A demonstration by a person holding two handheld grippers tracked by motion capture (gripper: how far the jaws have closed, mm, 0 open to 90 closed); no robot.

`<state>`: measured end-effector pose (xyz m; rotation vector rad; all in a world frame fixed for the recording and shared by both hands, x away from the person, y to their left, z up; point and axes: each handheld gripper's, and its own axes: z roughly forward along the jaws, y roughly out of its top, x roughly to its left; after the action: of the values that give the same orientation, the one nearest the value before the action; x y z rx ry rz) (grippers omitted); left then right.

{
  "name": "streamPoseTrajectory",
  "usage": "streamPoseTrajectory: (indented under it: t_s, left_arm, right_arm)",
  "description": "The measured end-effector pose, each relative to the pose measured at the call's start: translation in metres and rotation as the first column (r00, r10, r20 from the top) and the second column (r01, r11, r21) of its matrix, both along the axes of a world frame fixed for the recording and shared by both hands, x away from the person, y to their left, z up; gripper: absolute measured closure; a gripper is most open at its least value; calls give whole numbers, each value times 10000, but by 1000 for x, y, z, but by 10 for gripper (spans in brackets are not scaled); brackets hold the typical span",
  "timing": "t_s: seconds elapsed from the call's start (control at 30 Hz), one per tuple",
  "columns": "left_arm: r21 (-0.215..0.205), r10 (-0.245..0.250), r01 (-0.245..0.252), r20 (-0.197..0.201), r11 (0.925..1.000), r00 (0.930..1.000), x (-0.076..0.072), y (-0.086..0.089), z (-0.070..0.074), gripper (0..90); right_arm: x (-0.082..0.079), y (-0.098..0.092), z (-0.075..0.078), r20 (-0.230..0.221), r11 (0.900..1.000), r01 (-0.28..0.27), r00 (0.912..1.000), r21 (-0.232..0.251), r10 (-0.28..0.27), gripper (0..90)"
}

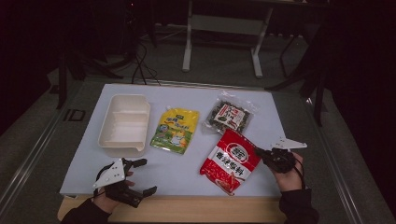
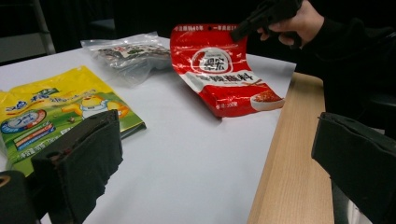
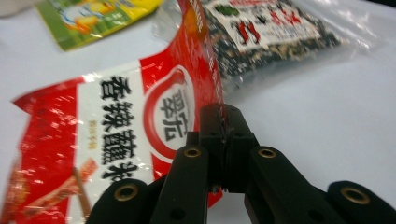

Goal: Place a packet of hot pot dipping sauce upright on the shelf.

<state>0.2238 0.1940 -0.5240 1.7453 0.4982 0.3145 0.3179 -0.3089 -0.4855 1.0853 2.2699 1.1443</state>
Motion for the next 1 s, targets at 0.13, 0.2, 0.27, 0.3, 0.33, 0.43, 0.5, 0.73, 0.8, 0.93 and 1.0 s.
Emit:
streamPoseTrajectory:
  t_s: [0.13,0.2,0.27,0.3,0.33,0.43,0.5,0.73,0.8,0.93,1.0]
  left_arm:
    - [159,66,-66,-10,9999,10000,1,0,0,25]
    - [246,148,-150,63,9996,9999,1,0,1,32]
    - [248,141,-145,149,9996,9998,2,1,2,37]
    - [250,209,-213,194,9995,9996,2,2,2,43]
    - [250,209,-213,194,9995,9996,2,2,2,43]
    - [213,253,-255,116,9994,9996,2,2,4,43]
    - [252,330,-329,-19,9991,9995,2,1,5,43]
    - [295,174,-165,-292,9994,9994,0,-2,8,42]
    - [344,109,-98,-331,9994,9994,-2,-3,10,43]
    - [689,-2,31,-426,9976,9991,-2,-7,11,43]
    - [627,-270,309,-622,9976,9977,-2,-8,12,43]
  right_arm:
    - [-3,5,12,269,9998,-177,9995,-29,178,889]
    - [-5,8,19,414,9995,-321,9986,-74,324,890]
    - [-8,11,26,525,9990,-449,9976,-91,453,890]
    - [-9,13,30,622,9987,-486,9968,-144,494,890]
    - [-9,13,30,622,9987,-486,9968,-144,494,890]
    - [-13,19,42,825,9970,-750,9937,-167,761,890]
    - [-16,23,48,958,9960,-868,9915,-210,885,890]
    - [-24,34,62,1406,9904,-1348,9804,-303,1377,890]
    - [-26,37,65,1469,9883,-1483,9774,-354,1519,890]
    - [-33,43,73,1633,9834,-1762,9698,-430,1809,890]
    - [-37,46,76,1784,9814,-1853,9652,-500,1913,890]
